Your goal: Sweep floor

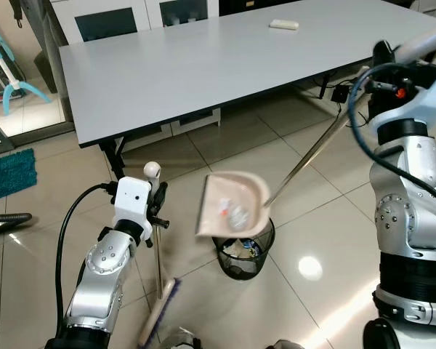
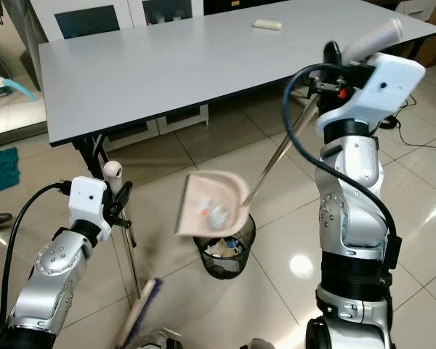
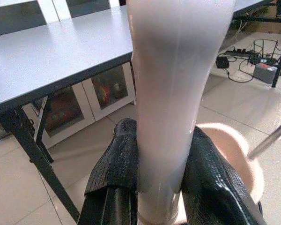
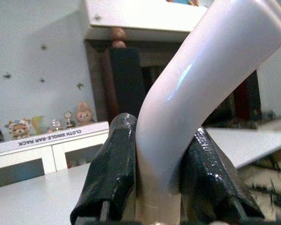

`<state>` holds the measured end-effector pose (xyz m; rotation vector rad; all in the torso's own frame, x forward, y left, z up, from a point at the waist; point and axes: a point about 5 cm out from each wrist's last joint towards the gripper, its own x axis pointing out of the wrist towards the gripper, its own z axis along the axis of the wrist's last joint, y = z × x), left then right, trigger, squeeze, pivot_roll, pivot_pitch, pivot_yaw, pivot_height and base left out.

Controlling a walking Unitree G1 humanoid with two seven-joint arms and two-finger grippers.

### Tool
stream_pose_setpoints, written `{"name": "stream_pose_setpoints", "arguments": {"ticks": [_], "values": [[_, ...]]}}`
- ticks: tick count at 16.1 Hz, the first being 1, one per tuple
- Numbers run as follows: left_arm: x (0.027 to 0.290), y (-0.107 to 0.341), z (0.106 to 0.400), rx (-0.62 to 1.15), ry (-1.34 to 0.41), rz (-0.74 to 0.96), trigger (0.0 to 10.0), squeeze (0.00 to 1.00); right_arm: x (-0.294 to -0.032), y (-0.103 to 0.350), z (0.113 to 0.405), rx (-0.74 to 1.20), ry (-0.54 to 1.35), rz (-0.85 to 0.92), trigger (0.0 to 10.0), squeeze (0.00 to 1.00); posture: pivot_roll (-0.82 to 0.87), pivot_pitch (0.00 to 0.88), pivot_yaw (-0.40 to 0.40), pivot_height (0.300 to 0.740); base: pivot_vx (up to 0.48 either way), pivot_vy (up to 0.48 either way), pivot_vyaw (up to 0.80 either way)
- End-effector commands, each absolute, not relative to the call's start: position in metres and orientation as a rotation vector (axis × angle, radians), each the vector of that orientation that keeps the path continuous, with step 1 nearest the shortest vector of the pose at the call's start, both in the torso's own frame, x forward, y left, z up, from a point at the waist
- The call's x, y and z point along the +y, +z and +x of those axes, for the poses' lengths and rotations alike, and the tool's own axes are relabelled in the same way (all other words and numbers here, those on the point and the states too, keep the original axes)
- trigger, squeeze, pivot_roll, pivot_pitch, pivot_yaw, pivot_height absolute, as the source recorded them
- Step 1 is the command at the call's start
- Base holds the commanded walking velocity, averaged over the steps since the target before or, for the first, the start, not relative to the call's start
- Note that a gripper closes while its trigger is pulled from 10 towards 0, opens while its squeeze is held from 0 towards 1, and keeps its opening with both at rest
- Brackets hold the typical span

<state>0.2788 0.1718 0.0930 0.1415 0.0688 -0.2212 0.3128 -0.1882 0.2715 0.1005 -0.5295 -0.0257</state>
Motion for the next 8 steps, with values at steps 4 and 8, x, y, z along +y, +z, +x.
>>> {"name": "stream_pose_setpoints", "arguments": {"ticks": [4, 8], "values": [[0.172, 0.098, 0.281, 0.043, -0.227, 0.160, 10.0, 0.00, -0.168, 0.281, 0.309, -0.627, 0.108, -0.065, 10.0, 0.00, -0.01, 0.059, 0.067, 0.740, 0.000, 0.000, 0.00], [0.171, 0.097, 0.281, 0.041, -0.235, 0.162, 10.0, 0.00, -0.148, 0.279, 0.303, -0.670, 0.246, -0.153, 10.0, 0.00, -0.01, 0.047, 0.072, 0.740, 0.000, 0.000, 0.00]]}}
